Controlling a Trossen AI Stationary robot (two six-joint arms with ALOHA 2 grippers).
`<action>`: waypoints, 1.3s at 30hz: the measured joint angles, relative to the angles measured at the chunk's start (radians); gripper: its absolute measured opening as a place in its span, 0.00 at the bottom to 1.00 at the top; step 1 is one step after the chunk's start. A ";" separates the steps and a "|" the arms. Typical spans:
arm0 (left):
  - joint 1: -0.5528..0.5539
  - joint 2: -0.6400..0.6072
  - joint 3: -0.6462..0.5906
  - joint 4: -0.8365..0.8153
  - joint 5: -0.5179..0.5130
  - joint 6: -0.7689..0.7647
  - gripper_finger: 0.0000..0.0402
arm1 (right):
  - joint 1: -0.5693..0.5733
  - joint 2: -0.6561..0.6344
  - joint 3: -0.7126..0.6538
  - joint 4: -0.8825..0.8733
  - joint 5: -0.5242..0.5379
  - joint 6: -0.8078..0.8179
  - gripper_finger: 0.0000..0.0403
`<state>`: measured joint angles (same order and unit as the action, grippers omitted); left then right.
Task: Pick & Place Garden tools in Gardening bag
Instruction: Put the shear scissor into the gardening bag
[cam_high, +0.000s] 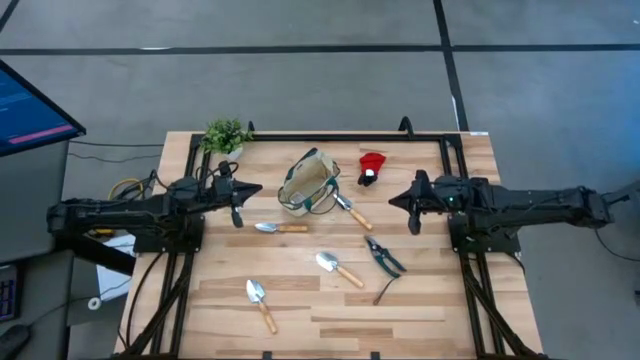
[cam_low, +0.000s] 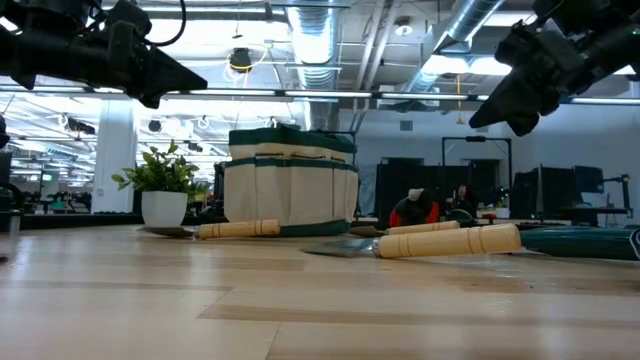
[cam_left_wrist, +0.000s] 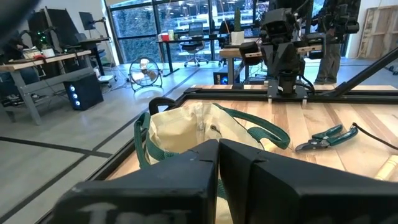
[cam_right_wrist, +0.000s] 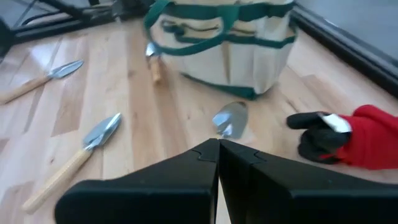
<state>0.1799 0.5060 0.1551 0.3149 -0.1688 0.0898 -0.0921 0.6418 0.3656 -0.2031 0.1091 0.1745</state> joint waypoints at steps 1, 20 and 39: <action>0.000 0.000 0.000 0.000 0.000 0.000 0.00 | 0.012 0.000 0.000 0.001 0.012 0.003 0.00; 0.000 0.000 -0.002 0.000 -0.003 -0.014 0.00 | 0.332 0.155 0.154 -0.210 0.135 0.334 0.00; 0.000 0.000 -0.003 0.000 -0.002 -0.027 0.00 | 0.497 0.388 0.174 -0.329 0.099 0.771 0.00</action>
<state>0.1799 0.5060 0.1524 0.3145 -0.1703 0.0628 0.4048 1.0301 0.5396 -0.5324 0.2086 0.9452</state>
